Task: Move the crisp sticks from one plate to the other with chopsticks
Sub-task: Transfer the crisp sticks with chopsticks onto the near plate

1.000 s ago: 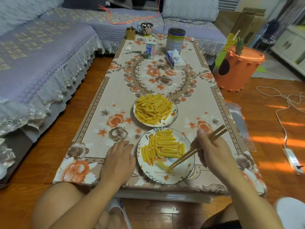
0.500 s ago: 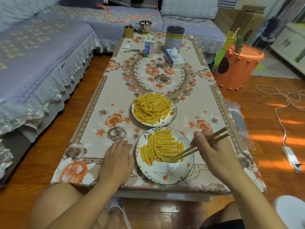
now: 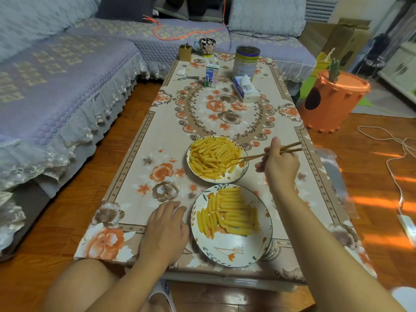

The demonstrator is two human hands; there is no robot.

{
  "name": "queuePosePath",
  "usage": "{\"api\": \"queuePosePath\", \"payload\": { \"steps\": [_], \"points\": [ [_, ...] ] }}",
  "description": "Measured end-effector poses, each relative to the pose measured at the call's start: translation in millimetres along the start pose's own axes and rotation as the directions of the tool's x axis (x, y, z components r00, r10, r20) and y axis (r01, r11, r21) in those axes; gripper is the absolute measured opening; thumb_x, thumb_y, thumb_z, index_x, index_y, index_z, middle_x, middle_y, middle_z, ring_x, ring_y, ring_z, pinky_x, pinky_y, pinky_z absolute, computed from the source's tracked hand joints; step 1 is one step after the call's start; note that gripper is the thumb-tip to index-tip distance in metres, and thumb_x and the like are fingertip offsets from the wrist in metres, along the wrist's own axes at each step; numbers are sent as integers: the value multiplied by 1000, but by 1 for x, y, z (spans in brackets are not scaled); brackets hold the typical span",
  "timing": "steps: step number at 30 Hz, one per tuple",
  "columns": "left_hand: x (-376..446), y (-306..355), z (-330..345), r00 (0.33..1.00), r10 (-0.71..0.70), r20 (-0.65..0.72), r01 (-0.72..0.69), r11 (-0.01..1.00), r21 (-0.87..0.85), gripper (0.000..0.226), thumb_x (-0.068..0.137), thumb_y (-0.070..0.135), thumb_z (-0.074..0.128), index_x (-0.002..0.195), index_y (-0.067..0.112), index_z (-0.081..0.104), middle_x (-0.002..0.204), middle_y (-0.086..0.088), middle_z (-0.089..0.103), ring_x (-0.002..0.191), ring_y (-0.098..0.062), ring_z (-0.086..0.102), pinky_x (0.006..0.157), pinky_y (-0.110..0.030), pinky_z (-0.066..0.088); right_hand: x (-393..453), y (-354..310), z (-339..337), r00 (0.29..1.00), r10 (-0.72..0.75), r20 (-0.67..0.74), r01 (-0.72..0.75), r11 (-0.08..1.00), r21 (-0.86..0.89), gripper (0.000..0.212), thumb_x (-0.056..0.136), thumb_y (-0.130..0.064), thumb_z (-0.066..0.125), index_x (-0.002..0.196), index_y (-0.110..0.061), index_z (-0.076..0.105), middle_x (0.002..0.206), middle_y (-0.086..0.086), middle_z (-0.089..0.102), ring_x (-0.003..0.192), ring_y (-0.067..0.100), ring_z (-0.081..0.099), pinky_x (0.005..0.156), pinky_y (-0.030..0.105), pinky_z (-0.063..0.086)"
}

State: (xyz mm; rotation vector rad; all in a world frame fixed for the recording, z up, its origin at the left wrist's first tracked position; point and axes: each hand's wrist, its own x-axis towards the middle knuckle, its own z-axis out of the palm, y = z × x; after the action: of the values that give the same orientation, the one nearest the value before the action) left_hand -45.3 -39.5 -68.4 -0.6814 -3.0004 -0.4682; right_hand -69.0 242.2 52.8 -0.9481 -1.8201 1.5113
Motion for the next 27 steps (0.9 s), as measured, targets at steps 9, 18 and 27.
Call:
{"api": "queuePosePath", "payload": {
  "steps": [9,18,27],
  "points": [
    [0,0,-2,1000,-12,11,12,1000,-2,50,90,32,33,122,17,68,130,-3,62,124,-25,55,100,-45,52,4,-4,-4,997,64,-33,-63,997,36,53,108,-40,37,89,-1,67,46,2,59,45,24,65,65,49,62],
    [0,1,-1,999,-15,36,15,1000,2,54,91,33,30,127,17,66,134,-3,60,128,-25,53,103,-46,51,-8,-14,-30,1000,8,28,-8,1000,-10,52,107,-42,43,86,-3,70,65,10,62,47,22,64,54,40,57],
    [0,0,-1,999,-5,35,5,1000,3,51,90,33,32,125,17,67,132,-3,60,125,-25,54,102,-45,52,-17,-8,16,999,-40,-12,39,994,-100,57,104,-52,43,66,-15,63,53,8,68,62,28,72,77,53,58]
  ]
}}
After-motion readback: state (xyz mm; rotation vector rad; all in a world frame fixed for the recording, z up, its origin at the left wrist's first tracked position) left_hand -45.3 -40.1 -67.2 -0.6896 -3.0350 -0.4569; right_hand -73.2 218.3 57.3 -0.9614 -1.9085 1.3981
